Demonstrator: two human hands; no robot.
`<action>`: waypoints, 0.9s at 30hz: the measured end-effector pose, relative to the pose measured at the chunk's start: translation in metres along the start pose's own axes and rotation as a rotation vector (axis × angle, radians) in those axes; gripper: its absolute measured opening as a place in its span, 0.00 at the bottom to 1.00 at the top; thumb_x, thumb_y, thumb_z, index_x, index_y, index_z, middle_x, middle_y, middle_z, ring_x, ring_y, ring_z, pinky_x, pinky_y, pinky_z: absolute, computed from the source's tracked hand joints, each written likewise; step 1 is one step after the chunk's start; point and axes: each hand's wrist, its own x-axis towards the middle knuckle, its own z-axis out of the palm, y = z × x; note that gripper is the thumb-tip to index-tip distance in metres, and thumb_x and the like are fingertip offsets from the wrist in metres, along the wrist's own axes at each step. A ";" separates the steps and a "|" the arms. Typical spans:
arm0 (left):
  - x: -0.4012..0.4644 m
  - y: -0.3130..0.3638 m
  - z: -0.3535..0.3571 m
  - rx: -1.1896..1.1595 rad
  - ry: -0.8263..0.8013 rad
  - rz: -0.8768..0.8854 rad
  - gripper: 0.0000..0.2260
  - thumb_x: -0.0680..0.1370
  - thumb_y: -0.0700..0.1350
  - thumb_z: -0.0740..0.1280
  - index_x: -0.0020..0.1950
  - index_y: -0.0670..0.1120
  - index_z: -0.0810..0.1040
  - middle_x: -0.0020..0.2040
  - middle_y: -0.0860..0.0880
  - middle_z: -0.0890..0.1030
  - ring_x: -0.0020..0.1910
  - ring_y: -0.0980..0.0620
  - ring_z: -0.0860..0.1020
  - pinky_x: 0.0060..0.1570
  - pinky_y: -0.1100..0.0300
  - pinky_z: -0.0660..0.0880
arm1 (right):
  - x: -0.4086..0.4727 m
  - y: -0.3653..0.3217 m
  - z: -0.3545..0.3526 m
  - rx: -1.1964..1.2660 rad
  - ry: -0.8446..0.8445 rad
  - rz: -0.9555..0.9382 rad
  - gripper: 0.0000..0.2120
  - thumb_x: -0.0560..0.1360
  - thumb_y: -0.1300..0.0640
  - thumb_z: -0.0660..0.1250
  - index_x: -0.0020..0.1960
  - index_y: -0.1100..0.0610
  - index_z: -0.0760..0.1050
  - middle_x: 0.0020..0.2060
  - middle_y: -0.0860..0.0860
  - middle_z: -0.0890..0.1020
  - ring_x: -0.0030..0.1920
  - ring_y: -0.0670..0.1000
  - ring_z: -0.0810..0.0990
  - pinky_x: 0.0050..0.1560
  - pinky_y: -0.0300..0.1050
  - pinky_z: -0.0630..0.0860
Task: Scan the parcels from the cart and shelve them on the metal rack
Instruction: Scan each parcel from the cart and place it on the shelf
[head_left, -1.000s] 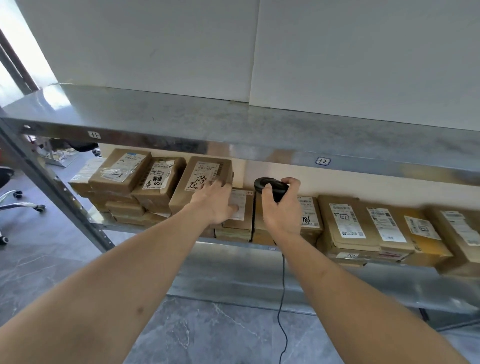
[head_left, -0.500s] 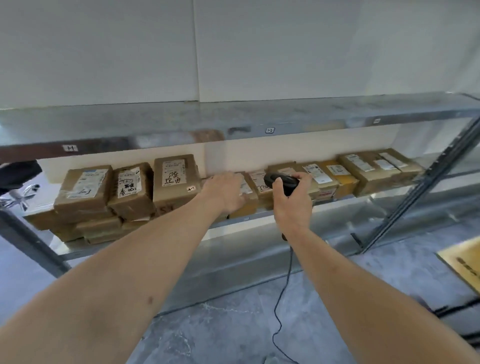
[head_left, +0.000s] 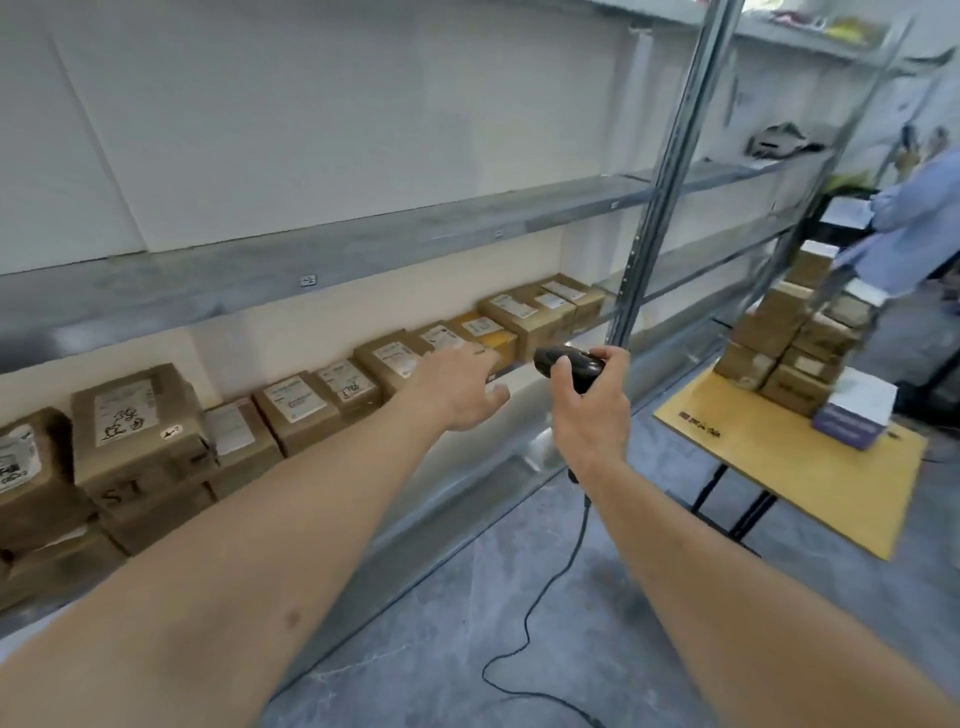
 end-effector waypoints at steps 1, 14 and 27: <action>0.008 0.021 -0.001 0.005 0.002 0.028 0.24 0.82 0.63 0.58 0.72 0.51 0.74 0.68 0.46 0.76 0.67 0.39 0.75 0.62 0.43 0.75 | 0.008 0.007 -0.018 0.007 0.019 0.012 0.16 0.80 0.37 0.62 0.63 0.40 0.63 0.47 0.44 0.79 0.47 0.55 0.82 0.46 0.62 0.83; 0.120 0.276 0.005 -0.026 0.032 0.327 0.29 0.83 0.64 0.58 0.82 0.54 0.64 0.77 0.46 0.71 0.74 0.39 0.70 0.71 0.42 0.70 | 0.103 0.097 -0.239 -0.090 0.253 0.041 0.14 0.84 0.43 0.62 0.65 0.47 0.64 0.45 0.39 0.76 0.42 0.42 0.77 0.36 0.43 0.69; 0.282 0.456 0.066 -0.058 -0.013 0.631 0.30 0.83 0.64 0.61 0.82 0.54 0.65 0.79 0.47 0.69 0.76 0.41 0.67 0.73 0.43 0.68 | 0.242 0.207 -0.347 -0.143 0.538 0.190 0.17 0.83 0.44 0.64 0.66 0.50 0.66 0.45 0.38 0.76 0.44 0.46 0.78 0.45 0.48 0.72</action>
